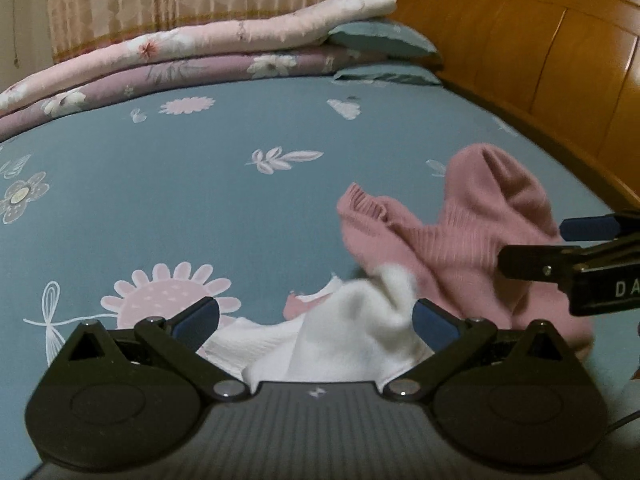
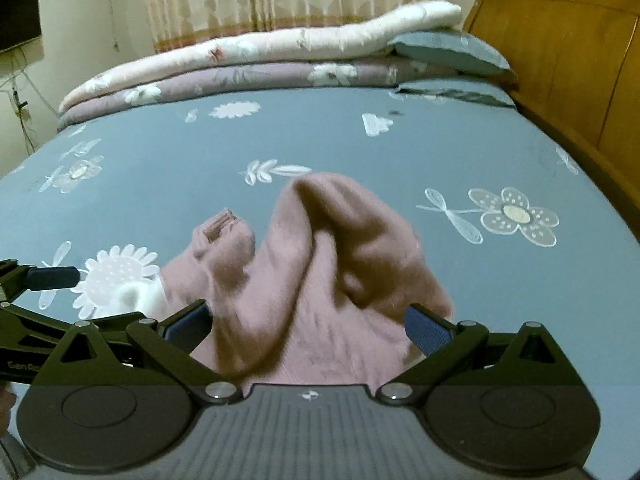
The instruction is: Fold clothes
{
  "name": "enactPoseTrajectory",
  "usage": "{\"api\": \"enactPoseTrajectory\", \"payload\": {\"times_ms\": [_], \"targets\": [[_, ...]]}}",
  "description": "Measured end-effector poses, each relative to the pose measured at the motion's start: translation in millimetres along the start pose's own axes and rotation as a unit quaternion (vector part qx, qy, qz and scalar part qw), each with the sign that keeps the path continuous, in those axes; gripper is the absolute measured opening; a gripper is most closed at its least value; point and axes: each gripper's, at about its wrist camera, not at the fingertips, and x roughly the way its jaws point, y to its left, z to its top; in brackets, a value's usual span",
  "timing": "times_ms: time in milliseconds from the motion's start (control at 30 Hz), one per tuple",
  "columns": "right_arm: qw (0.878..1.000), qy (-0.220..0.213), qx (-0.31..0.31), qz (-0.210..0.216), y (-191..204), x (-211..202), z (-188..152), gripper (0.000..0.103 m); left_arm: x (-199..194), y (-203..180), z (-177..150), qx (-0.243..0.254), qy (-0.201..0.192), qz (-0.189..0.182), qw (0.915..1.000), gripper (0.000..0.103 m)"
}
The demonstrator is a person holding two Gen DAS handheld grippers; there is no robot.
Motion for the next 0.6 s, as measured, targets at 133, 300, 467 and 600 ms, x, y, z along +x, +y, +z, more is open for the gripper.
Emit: {"api": "enactPoseTrajectory", "payload": {"times_ms": [133,300,467,600], "targets": [[1.000,-0.023,-0.009,-0.001,5.6,-19.2,-0.3,0.103,-14.1,-3.0,-2.6,0.000,-0.008,-0.009,0.9999,0.102],[0.996,-0.074,-0.047,0.004,11.1,-38.9,-14.9,0.103,-25.6,-3.9,-8.4,-0.003,-0.014,-0.017,0.9998,0.102],[0.997,-0.060,-0.041,0.012,12.0,-47.6,-18.5,0.103,-33.6,-5.1,-13.0,-0.005,-0.018,-0.020,0.9996,0.102],[0.997,-0.060,-0.043,0.004,15.7,-53.7,-19.5,0.103,-39.3,-6.0,-14.7,-0.005,-0.022,-0.022,0.9995,0.102]]}}
